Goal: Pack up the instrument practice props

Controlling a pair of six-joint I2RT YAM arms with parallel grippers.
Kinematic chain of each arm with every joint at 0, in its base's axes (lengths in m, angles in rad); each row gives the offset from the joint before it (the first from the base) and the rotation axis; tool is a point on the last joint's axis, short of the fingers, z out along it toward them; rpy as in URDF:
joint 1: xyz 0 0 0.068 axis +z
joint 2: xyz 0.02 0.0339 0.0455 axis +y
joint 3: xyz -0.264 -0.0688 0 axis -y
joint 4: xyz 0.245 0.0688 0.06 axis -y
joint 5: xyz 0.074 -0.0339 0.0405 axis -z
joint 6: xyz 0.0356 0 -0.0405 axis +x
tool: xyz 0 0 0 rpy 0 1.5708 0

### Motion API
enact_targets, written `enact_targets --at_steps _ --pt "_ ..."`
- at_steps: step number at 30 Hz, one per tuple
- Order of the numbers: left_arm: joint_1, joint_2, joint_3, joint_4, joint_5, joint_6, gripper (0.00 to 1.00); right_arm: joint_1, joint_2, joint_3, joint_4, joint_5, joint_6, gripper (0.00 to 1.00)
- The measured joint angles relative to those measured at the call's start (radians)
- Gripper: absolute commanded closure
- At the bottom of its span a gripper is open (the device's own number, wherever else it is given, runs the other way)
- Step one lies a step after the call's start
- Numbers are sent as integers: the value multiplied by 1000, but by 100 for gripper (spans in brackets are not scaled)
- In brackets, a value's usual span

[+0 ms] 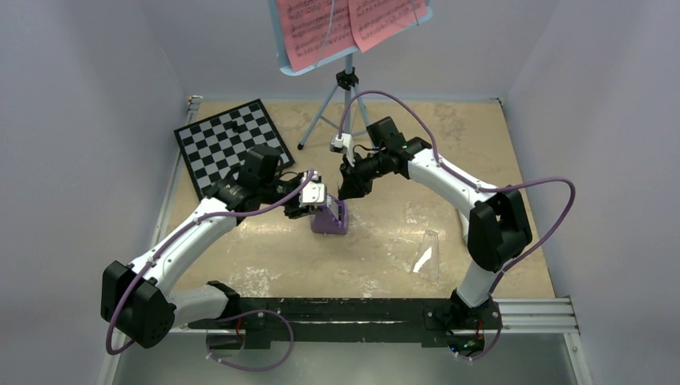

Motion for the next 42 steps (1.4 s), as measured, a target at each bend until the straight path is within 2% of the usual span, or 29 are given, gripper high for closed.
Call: enact_targets --at_steps 12,42 --pt "1 0 0 0 0 0 100 5 0 16 -3 -25 1 81" --pt "2 4 0 4 1 -2 100 26 8 56 -16 -52 8 74"
